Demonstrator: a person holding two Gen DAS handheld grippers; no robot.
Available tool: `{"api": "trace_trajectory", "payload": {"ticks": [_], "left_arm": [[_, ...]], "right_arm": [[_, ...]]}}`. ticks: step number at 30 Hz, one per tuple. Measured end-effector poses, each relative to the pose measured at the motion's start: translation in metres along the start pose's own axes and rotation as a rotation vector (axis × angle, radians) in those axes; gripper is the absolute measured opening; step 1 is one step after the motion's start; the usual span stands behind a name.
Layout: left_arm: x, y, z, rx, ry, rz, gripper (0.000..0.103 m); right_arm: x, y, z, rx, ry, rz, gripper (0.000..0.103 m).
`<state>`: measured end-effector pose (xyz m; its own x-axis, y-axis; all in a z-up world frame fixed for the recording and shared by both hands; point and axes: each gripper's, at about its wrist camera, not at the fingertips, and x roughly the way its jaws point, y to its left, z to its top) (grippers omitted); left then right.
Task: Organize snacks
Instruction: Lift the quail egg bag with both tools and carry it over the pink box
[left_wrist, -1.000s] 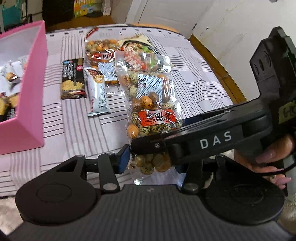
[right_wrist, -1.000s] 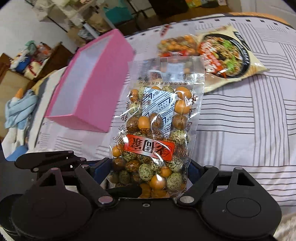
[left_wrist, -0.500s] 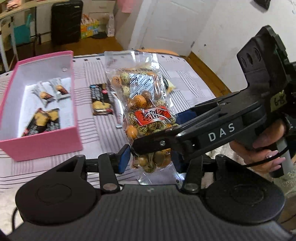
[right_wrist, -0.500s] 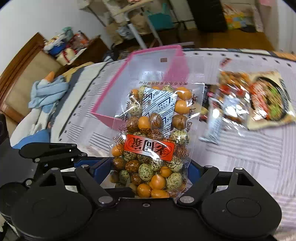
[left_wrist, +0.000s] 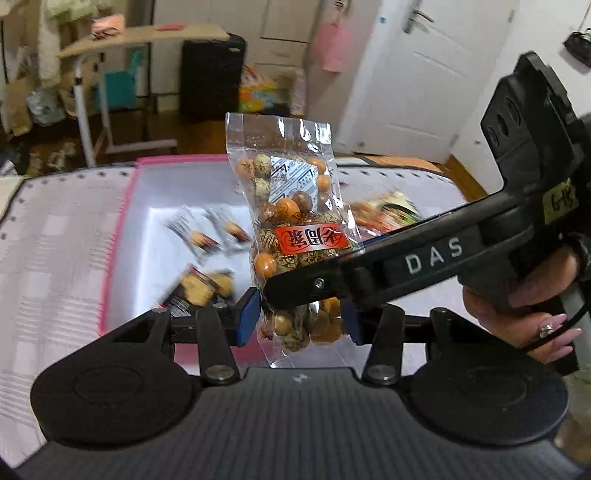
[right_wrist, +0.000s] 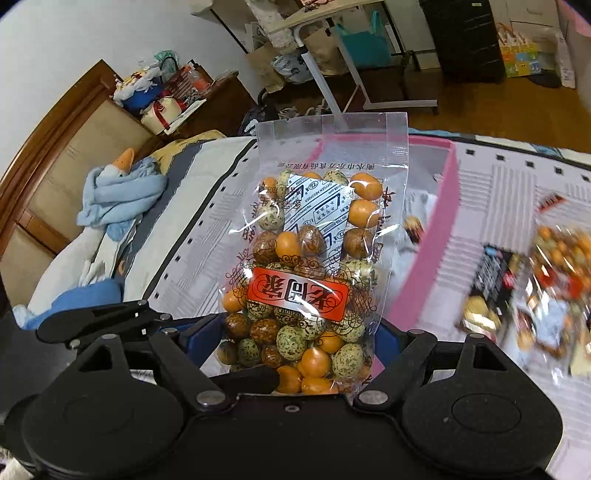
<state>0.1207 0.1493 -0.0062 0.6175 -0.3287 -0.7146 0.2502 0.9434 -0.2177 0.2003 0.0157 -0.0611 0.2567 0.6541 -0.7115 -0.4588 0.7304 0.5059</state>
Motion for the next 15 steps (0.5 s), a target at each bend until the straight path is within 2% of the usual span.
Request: {"api": "trace_trajectory", "payload": {"ticks": [4, 7, 12, 15], "left_arm": [[0.028, 0.037, 0.016, -0.046, 0.003, 0.021, 0.045], [0.057, 0.063, 0.02, -0.087, 0.028, 0.022, 0.045], [0.097, 0.085, 0.013, -0.11, 0.099, 0.035, 0.046], [0.11, 0.098, 0.009, -0.153, 0.13, 0.016, 0.046]], "right_arm": [[0.037, -0.009, 0.022, 0.038, 0.028, -0.044, 0.088], [0.069, -0.019, 0.033, 0.093, 0.08, -0.072, 0.087], [0.104, -0.025, 0.034, 0.141, 0.159, -0.131, 0.087], [0.112, -0.027, 0.034, 0.153, 0.185, -0.151, 0.088]]}}
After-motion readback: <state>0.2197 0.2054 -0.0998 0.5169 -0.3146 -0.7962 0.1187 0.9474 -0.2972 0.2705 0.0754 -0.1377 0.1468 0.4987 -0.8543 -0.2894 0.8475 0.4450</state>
